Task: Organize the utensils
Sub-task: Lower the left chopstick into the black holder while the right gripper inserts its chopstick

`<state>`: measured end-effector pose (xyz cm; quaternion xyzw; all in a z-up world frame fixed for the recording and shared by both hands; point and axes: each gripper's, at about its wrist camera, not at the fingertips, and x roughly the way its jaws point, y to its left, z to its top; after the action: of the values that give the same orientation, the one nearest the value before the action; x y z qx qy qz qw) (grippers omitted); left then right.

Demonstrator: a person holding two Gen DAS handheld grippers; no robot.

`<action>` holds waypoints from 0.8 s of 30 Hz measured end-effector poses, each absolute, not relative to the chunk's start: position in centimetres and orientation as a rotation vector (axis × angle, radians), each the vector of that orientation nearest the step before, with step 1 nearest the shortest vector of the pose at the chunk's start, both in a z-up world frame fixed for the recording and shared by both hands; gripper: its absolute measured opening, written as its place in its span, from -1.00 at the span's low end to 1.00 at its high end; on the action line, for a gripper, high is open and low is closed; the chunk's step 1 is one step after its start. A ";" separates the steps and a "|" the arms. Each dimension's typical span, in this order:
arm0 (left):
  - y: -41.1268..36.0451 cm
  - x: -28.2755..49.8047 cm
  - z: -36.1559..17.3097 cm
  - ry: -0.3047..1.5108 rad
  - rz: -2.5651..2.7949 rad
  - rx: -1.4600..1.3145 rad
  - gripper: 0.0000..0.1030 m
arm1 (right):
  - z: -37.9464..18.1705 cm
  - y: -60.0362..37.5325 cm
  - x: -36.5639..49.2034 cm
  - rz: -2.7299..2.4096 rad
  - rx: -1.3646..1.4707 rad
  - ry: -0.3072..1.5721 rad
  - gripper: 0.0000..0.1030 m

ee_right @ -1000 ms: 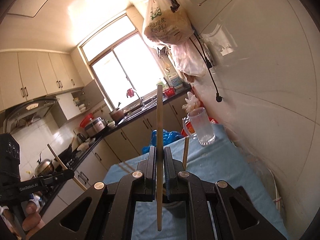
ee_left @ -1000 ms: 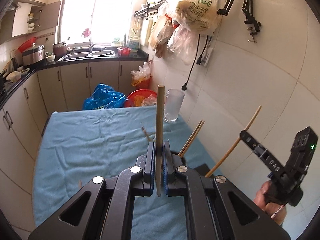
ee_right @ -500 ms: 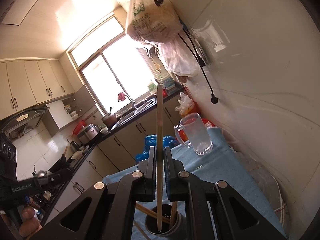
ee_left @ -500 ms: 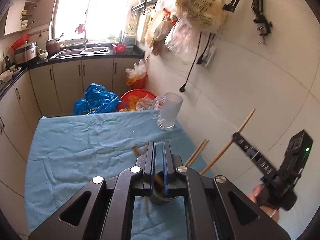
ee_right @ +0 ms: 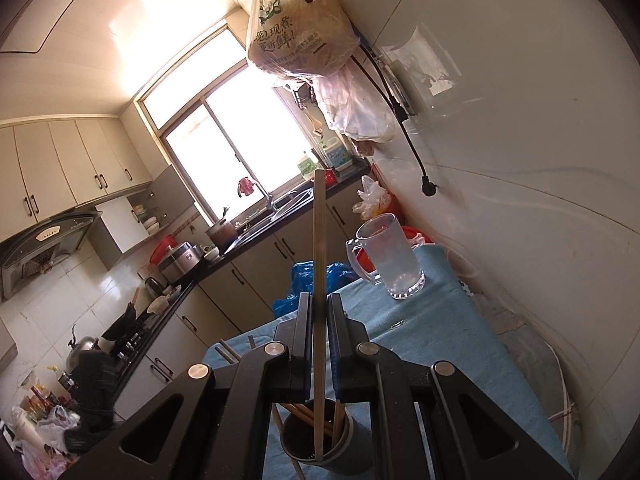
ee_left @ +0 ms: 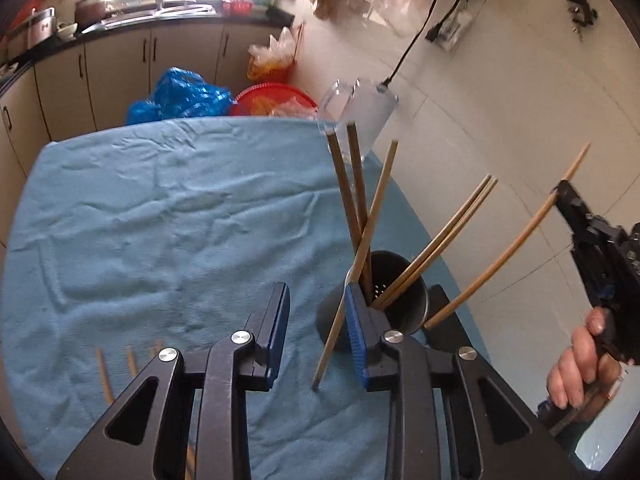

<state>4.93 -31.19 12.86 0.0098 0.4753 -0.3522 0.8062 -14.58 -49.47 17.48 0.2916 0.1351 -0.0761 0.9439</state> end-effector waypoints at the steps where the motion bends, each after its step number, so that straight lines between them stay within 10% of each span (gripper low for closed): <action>1: -31.8 5.3 12.6 1.022 -0.758 0.030 -0.48 | 17.5 -49.4 -14.7 -0.154 0.595 0.277 -0.84; 24: -37.5 6.1 11.4 1.031 -0.732 0.116 -0.73 | 16.8 -49.7 -14.5 -0.146 0.597 0.290 -0.84</action>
<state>6.09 -37.49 11.35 0.0540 0.4816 -0.3418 0.8052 -14.47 -49.71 16.79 0.2926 0.1425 -0.0716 0.9429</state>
